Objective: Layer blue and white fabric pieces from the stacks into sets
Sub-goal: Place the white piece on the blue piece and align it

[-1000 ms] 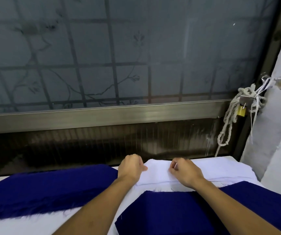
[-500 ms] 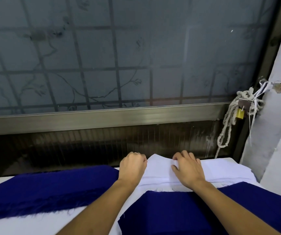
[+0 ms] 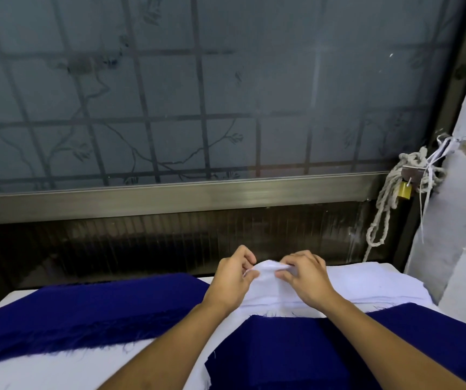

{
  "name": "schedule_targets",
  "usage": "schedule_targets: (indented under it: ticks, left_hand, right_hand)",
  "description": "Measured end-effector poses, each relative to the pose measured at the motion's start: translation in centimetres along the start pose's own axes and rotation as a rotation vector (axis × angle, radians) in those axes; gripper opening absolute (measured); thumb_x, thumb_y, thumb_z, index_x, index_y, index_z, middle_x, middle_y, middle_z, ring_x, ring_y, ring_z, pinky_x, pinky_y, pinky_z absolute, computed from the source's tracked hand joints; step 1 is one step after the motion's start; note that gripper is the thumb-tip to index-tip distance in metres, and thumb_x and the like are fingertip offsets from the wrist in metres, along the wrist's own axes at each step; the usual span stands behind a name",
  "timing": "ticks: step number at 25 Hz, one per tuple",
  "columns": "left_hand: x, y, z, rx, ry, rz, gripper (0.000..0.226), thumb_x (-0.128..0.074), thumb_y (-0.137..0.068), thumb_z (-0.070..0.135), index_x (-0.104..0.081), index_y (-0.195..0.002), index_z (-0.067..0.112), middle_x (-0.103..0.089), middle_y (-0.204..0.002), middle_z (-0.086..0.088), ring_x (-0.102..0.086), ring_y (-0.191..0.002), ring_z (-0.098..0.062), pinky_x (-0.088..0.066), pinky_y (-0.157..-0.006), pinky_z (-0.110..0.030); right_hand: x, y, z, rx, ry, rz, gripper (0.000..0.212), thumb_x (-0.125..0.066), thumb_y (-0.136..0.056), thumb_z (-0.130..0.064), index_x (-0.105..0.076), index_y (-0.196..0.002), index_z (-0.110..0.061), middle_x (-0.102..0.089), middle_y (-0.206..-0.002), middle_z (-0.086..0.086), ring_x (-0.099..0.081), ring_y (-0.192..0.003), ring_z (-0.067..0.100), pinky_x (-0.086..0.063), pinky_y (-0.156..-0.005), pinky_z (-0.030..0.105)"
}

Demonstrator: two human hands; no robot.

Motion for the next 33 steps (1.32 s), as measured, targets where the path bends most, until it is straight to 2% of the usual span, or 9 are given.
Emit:
schedule_targets:
  ticks: [4, 9, 12, 14, 18, 21, 24, 29, 33]
  left_hand:
    - [0.4, -0.2, 0.7, 0.016, -0.014, 0.024, 0.008, -0.073, -0.094, 0.022, -0.073, -0.102, 0.023, -0.063, -0.084, 0.009, -0.058, -0.075, -0.006, -0.046, -0.068, -0.013]
    - [4.3, 0.2, 0.3, 0.072, -0.01, 0.131, 0.021, -0.058, -0.103, 0.028, -0.063, -0.084, 0.022, -0.065, -0.085, 0.008, -0.059, -0.076, -0.003, -0.039, -0.061, -0.011]
    - [8.2, 1.0, -0.9, 0.169, -0.048, 0.243, 0.026, -0.054, -0.105, 0.031, -0.058, -0.081, 0.023, -0.063, -0.076, 0.008, -0.058, -0.071, -0.003, -0.034, -0.055, -0.014]
    - [10.9, 2.0, -1.8, 0.227, -0.046, 0.316, 0.025, -0.053, -0.106, 0.029, -0.058, -0.082, 0.021, -0.063, -0.077, 0.004, -0.058, -0.072, -0.006, -0.035, -0.056, -0.018]
    - [16.2, 4.8, -3.3, 0.305, -0.06, 0.402, 0.026, -0.051, -0.106, 0.027, -0.059, -0.083, 0.021, -0.064, -0.077, 0.0, -0.058, -0.07, -0.01, -0.037, -0.055, -0.022]
    - [19.2, 7.3, -3.9, 0.331, -0.047, 0.43, 0.023, -0.049, -0.108, 0.027, -0.06, -0.089, 0.019, -0.066, -0.08, -0.003, -0.065, -0.073, -0.019, -0.05, -0.059, -0.03]
    - [21.4, 10.1, -4.3, 0.361, -0.031, 0.433, 0.025, -0.047, -0.108, 0.029, -0.06, -0.092, 0.014, -0.065, -0.082, -0.007, -0.065, -0.076, -0.025, -0.056, -0.072, -0.04]
    - [23.5, 15.1, -4.1, 0.372, -0.022, 0.494, 0.039, -0.043, -0.109, 0.032, -0.052, -0.079, 0.01, -0.053, -0.069, -0.005, -0.048, -0.063, -0.015, -0.04, -0.055, -0.03]
    - [24.2, 19.4, -3.6, 0.326, -0.031, 0.506, 0.037, -0.047, -0.107, 0.033, -0.054, -0.078, 0.01, -0.055, -0.069, -0.007, -0.051, -0.065, -0.015, -0.04, -0.059, -0.031]
  right_hand:
    - [1.0, 0.2, -0.7, -0.017, -0.008, 0.03, 0.036, -0.068, -0.094, -0.044, -0.068, -0.125, -0.026, -0.057, -0.134, -0.004, -0.04, -0.133, 0.021, -0.027, -0.113, 0.037]
    - [3.2, 0.7, 1.0, -0.048, -0.002, 0.019, 0.028, -0.07, -0.092, -0.042, -0.074, -0.114, -0.024, -0.061, -0.122, -0.004, -0.044, -0.127, 0.017, -0.025, -0.113, 0.039]
    - [5.1, 1.2, 1.0, -0.036, -0.018, 0.011, 0.01, -0.073, -0.09, -0.041, -0.075, -0.096, -0.033, -0.064, -0.103, -0.016, -0.054, -0.116, 0.014, -0.036, -0.111, 0.043]
    - [6.4, 1.6, 0.4, -0.003, -0.052, 0.011, 0.009, -0.074, -0.09, -0.037, -0.073, -0.081, -0.037, -0.07, -0.089, -0.02, -0.062, -0.1, 0.009, -0.043, -0.104, 0.045]
    - [8.0, 3.0, -0.6, -0.011, -0.175, -0.02, 0.012, -0.071, -0.094, -0.025, -0.077, -0.084, -0.024, -0.072, -0.083, -0.011, -0.066, -0.086, 0.011, -0.055, -0.083, 0.038]
    - [8.6, 4.5, -2.1, 0.02, -0.294, -0.037, 0.033, -0.06, -0.101, -0.023, -0.067, -0.071, -0.014, -0.059, -0.063, -0.007, -0.058, -0.066, 0.015, -0.045, -0.066, 0.033]
    - [8.6, 6.6, -4.2, 0.027, -0.329, -0.026, 0.043, -0.056, -0.103, -0.023, -0.052, -0.061, -0.017, -0.042, -0.053, -0.008, -0.043, -0.055, 0.01, -0.034, -0.058, 0.03]
    - [8.2, 10.4, -7.7, 0.049, -0.393, -0.024, 0.032, -0.051, -0.105, -0.029, -0.065, -0.082, -0.012, -0.058, -0.068, 0.007, -0.054, -0.065, 0.014, -0.039, -0.06, 0.027]
    - [8.1, 14.2, -9.0, 0.065, -0.422, 0.011, 0.025, -0.051, -0.105, -0.033, -0.062, -0.088, -0.017, -0.063, -0.08, -0.002, -0.061, -0.078, 0.012, -0.043, -0.066, 0.023]
Point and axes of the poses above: each hand's wrist, its own y-axis away from the middle knuckle, its own x-axis out of the back of the hand, z = x × y, the point moved 7 cm from there along -y, towards the middle knuckle
